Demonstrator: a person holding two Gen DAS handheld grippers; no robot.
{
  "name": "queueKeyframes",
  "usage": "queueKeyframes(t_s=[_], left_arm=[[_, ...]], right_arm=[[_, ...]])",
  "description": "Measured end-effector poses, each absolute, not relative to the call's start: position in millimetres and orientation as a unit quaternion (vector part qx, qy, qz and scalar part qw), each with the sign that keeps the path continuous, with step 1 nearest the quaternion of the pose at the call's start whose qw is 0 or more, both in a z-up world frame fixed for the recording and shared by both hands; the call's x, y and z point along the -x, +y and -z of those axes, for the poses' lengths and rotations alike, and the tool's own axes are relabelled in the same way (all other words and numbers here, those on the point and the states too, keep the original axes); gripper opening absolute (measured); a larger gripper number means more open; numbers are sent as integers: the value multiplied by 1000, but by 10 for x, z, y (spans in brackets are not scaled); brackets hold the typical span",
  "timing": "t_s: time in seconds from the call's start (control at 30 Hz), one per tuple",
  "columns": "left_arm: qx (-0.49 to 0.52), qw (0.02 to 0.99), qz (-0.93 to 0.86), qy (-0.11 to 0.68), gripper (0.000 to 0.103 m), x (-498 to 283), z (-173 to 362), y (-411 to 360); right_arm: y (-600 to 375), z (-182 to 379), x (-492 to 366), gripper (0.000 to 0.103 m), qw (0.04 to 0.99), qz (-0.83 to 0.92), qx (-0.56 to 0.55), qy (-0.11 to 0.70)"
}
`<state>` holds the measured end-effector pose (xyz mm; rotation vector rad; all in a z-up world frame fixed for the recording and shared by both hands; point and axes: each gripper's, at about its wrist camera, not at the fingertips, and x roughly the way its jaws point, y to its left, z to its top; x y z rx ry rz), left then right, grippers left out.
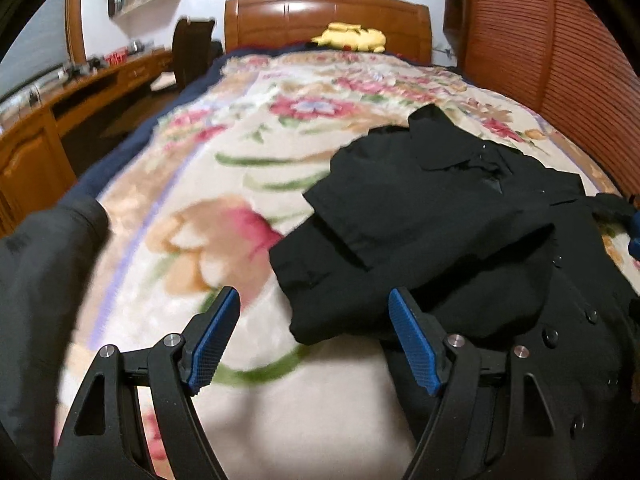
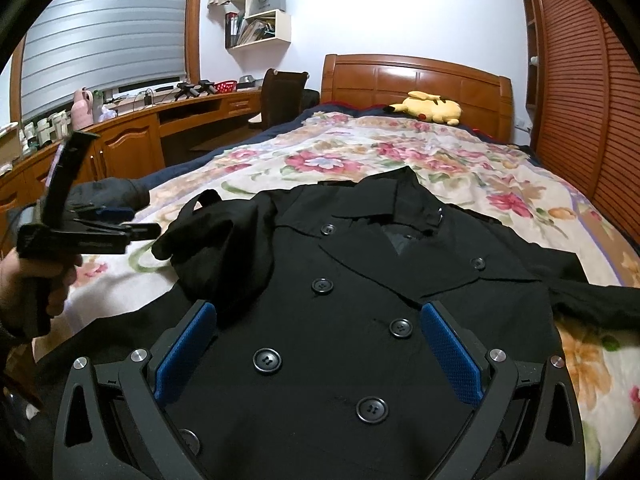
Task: Fold large clothes
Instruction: 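Carry the grasped sleeve with the left tool across the coat front, then open the left tool to lay the sleeve on the coat and withdraw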
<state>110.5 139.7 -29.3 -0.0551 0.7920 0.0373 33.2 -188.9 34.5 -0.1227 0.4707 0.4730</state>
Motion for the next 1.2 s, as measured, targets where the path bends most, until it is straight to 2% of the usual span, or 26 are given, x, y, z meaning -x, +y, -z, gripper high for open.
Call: queueKeyframes(t_s=[0.43, 0.5, 0.53, 0.6, 0.63, 0.7, 0.77, 0.93, 1.07, 1.2], left_arm=[[37, 892, 3, 451, 77, -1364, 569, 1319], [45, 889, 10, 456, 71, -1397, 583, 1325], [55, 885, 22, 461, 63, -1416, 600, 1330], [72, 879, 36, 469, 53, -1434, 625, 1333], [76, 878, 41, 471, 42, -1435, 630, 1326], [67, 879, 44, 470, 33, -1422, 614, 1272], [44, 884, 41, 463, 19, -1391, 548, 1198], [-22, 912, 0, 410, 16, -1281, 205, 1013], [-34, 938, -10, 344, 13, -1148, -180, 907], [-41, 944, 10, 327, 12, -1115, -366, 715]], right_arm=[[-1874, -356, -355, 102, 943, -230, 66, 233], [-1865, -357, -354, 102, 942, -231, 66, 233], [-1863, -358, -350, 102, 942, -232, 67, 233], [-1868, -361, -341, 102, 942, -232, 68, 232], [-1875, -365, -334, 102, 942, -232, 67, 232], [-1899, -368, -333, 102, 942, -232, 66, 231], [-1920, -374, -352, 102, 943, -231, 64, 231], [-1979, -386, -331, 102, 945, -227, 60, 229], [-2004, -387, -311, 102, 946, -223, 56, 229], [-2028, -396, -274, 102, 948, -218, 53, 227]])
